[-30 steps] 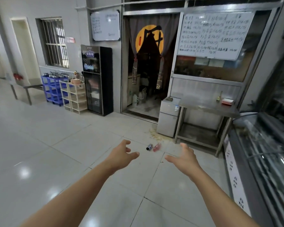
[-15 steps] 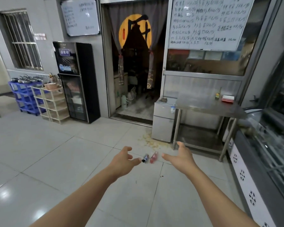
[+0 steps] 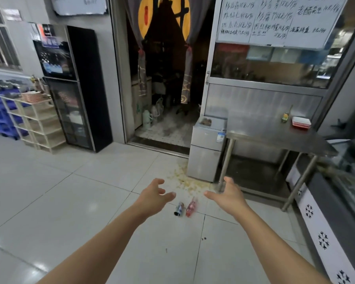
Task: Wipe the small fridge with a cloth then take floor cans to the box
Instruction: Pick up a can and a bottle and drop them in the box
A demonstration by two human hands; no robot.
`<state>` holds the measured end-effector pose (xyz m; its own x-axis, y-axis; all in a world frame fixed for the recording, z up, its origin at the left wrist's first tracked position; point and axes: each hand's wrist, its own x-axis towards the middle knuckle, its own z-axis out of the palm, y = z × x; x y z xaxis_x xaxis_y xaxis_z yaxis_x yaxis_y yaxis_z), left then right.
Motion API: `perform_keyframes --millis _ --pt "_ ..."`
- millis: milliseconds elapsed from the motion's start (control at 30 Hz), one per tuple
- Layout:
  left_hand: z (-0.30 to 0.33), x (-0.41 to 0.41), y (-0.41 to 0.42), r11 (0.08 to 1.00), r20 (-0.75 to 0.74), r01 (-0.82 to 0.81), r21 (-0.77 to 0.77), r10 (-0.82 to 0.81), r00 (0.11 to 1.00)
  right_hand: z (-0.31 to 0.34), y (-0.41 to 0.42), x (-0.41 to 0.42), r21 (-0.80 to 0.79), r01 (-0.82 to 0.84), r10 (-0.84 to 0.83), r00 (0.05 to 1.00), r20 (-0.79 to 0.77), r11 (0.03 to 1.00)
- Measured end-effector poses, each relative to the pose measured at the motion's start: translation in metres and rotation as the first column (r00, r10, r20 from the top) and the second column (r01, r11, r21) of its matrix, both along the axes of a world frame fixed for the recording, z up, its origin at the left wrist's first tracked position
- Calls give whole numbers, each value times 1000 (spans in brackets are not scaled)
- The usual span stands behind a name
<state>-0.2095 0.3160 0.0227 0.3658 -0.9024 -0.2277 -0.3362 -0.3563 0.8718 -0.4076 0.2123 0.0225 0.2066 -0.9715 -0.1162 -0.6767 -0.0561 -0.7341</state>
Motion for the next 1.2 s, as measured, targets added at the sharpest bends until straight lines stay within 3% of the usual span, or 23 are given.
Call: perform_keyframes --millis 267,533,867,1200 --pt "-15 95 -167 988 2 134 71 -134 991 -18 -128 77 55 143 -146 988 43 988" --pt "-44 127 -311 960 -18 237 151 -237 971 -55 -248 104 146 281 -285 959 2 948" --pt "-103 158 -486 947 -53 191 258 -184 982 -119 -437 144 282 260 -260 965 -37 924" --pt "-195 203 -607 897 -84 210 389 -192 978 -191 -538 198 426 284 -268 958 -98 859"
